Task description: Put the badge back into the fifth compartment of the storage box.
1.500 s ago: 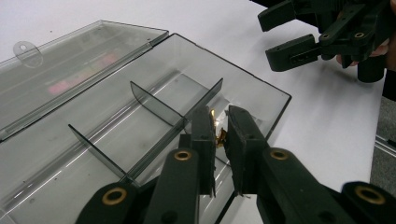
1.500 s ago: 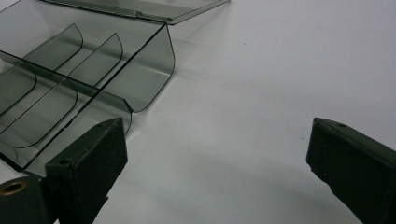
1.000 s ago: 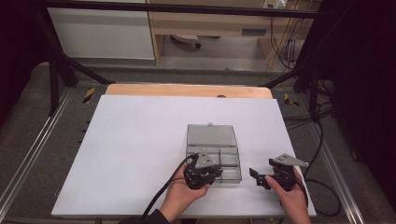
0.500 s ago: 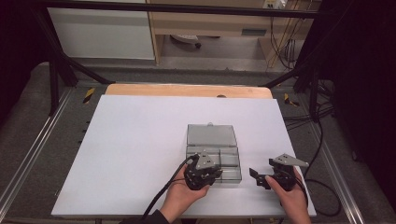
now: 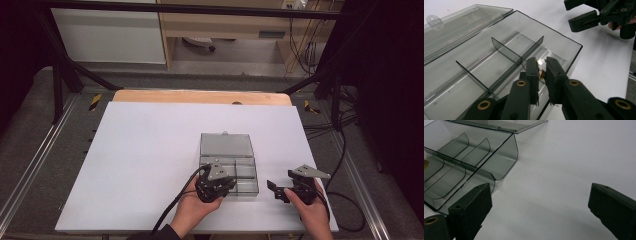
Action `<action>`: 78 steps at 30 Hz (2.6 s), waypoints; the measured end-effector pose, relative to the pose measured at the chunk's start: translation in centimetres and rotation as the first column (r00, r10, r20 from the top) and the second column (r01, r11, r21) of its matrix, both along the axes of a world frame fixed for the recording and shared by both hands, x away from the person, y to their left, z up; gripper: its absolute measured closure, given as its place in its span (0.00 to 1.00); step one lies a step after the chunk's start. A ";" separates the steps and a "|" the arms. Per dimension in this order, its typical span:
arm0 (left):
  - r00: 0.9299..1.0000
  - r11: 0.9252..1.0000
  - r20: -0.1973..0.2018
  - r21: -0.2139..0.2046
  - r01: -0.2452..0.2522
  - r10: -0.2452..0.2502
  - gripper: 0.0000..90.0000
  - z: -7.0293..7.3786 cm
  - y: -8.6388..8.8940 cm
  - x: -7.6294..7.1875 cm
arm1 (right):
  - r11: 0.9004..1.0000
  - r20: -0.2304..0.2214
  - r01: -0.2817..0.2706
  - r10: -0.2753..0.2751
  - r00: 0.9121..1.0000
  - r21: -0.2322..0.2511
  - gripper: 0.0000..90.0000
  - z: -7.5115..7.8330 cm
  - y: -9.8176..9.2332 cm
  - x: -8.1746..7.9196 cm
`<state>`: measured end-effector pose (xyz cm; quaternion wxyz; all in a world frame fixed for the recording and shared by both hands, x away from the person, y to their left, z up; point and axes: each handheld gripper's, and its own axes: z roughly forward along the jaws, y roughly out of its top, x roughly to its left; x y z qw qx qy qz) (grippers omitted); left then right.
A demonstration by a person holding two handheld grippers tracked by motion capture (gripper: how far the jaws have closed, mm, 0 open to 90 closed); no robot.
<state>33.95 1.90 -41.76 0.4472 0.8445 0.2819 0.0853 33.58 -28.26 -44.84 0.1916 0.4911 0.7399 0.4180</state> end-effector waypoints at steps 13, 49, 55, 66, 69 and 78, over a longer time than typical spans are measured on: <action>0.997 0.998 0.044 -0.031 -0.059 0.060 0.74 0.9 1.0 0.2 | 1.000 0.000 0.012 -0.012 1.000 0.004 0.06 -0.1 -0.3 0.1; 0.985 0.991 0.120 -0.052 -0.121 0.126 0.51 2.2 4.5 0.3 | 1.000 0.050 0.012 -0.013 0.999 0.002 0.05 0.5 0.5 -0.1; 0.981 0.988 0.119 -0.061 -0.143 0.150 0.45 2.3 5.3 0.7 | 1.000 0.057 0.002 -0.002 0.998 -0.001 0.05 0.5 0.8 0.1; 0.977 0.981 0.090 -0.034 -0.191 0.194 0.26 1.8 6.0 1.8 | 1.000 0.033 0.021 -0.021 0.999 -0.023 0.06 1.3 0.8 2.8; 0.976 0.980 0.088 -0.027 -0.197 0.198 0.22 1.8 6.5 2.2 | 0.999 0.025 0.010 -0.009 1.000 -0.042 0.06 1.4 0.9 3.3; 0.971 0.974 0.087 -0.038 -0.222 0.225 0.17 2.0 8.9 3.5 | 0.999 0.009 -0.010 0.010 1.000 -0.054 0.06 1.5 0.9 4.9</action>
